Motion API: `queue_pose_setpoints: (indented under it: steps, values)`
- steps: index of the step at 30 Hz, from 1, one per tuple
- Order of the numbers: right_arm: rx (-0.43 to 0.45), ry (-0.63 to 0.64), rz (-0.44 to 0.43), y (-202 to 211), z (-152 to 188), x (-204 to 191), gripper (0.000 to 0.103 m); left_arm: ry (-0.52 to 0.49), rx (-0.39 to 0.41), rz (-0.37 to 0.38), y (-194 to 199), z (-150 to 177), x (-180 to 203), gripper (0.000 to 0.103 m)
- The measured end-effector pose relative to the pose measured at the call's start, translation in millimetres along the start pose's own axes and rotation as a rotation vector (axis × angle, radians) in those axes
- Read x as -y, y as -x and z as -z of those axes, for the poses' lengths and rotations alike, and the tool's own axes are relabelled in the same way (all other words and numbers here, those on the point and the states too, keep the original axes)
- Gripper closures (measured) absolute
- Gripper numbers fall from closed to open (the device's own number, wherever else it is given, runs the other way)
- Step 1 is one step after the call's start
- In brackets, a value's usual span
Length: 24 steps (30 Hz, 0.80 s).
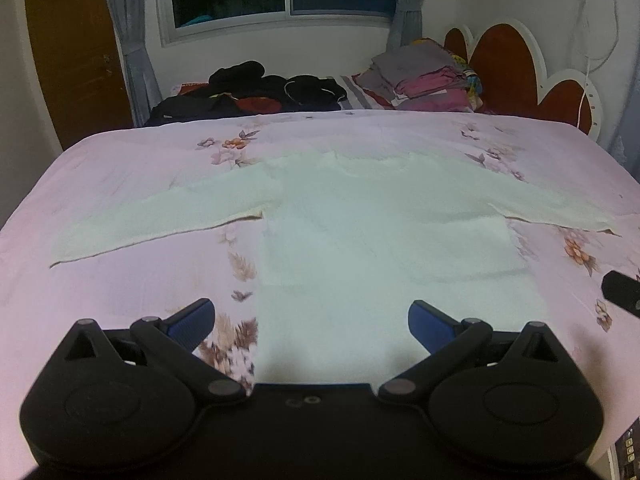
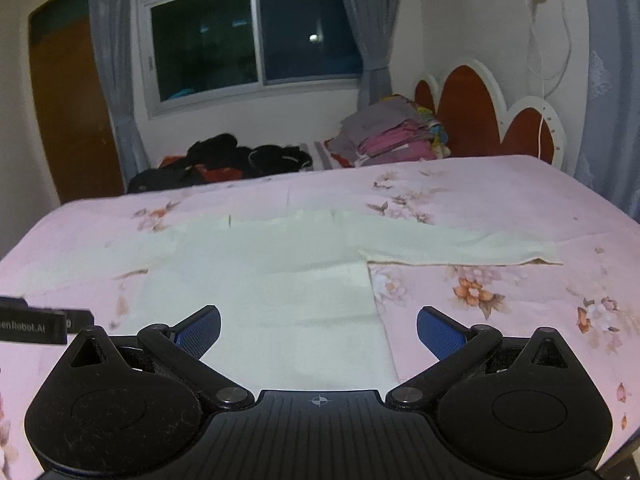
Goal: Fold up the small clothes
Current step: 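Move the right gripper to the sweater sleeve cuff and grasp it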
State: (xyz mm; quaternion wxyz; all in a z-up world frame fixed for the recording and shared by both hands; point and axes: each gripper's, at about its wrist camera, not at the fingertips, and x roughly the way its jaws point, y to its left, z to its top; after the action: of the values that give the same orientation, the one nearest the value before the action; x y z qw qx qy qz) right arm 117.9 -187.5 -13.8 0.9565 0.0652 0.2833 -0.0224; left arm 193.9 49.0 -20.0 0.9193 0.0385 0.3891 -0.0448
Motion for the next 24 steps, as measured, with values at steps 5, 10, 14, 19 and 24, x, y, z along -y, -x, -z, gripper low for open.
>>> queue_pose_setpoints:
  steps: [5,10,14,19,24]
  values:
    - [-0.005,-0.013,0.036,-19.4,-15.1,-0.7,0.0,-0.002,-0.006,0.005,-21.0,-14.1,-9.0,0.0]
    - [-0.026,0.04,0.106,-38.5,-21.7,5.3,0.0,0.015,-0.023,-0.002,-39.1,-22.5,-9.3,0.0]
    - [-0.039,0.017,0.069,-54.8,-26.4,26.4,0.0,0.012,-0.024,-0.018,-52.1,-28.9,-2.0,0.0]
    - [-0.039,0.038,0.081,-82.6,-33.2,63.3,0.0,0.028,-0.004,-0.032,-70.3,-37.7,12.4,0.0]
    - [-0.058,0.004,0.135,-110.4,-41.3,120.4,0.0,0.052,-0.011,-0.028,-94.2,-51.4,37.0,0.0]
